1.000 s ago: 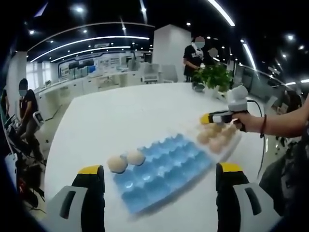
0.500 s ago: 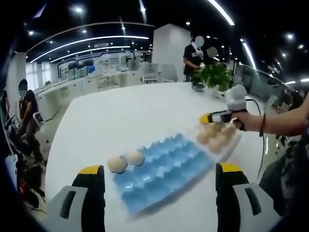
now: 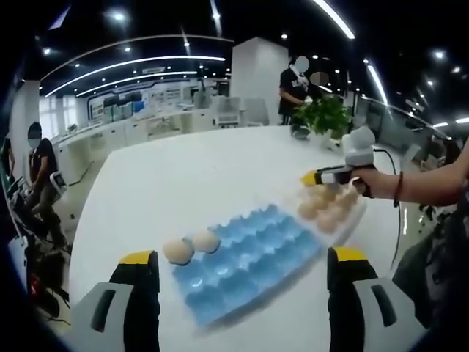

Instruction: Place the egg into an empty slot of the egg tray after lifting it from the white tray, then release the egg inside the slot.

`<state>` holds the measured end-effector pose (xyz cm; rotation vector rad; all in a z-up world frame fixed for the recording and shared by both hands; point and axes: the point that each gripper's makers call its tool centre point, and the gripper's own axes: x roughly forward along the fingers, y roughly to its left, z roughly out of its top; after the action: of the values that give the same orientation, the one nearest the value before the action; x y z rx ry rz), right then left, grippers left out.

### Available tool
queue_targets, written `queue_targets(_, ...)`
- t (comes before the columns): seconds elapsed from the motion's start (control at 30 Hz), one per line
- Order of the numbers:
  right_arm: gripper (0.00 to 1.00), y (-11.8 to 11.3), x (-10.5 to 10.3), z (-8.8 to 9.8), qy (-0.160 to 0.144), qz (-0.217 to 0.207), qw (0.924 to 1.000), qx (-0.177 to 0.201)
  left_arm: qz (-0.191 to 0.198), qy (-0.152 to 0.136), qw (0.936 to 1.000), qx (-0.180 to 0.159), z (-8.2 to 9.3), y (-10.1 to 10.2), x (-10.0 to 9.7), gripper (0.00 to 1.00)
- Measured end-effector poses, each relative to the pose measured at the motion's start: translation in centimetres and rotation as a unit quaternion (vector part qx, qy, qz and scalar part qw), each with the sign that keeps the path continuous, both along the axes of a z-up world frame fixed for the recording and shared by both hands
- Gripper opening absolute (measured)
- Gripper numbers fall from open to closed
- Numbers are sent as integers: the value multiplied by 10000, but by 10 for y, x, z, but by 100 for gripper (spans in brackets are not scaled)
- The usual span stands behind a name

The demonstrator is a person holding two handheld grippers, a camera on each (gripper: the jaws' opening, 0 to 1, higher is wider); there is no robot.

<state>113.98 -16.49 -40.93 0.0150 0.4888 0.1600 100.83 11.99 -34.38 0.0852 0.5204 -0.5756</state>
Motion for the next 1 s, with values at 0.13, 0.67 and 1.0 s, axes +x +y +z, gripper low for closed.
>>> queue_targets(0.13,29,4,-1,2,8,13,9999,105,-16,12,10000,36,-1,0,-1,97)
queue_targets(0.67,29,33,-4,11,-39,323,9990,307,-14,10,10000,7,-2,1,-4,97)
queue_targets(1.0,29,57,-4,14,-26,599,9973,415,-22,14,10000,9,-2,1,-3,97)
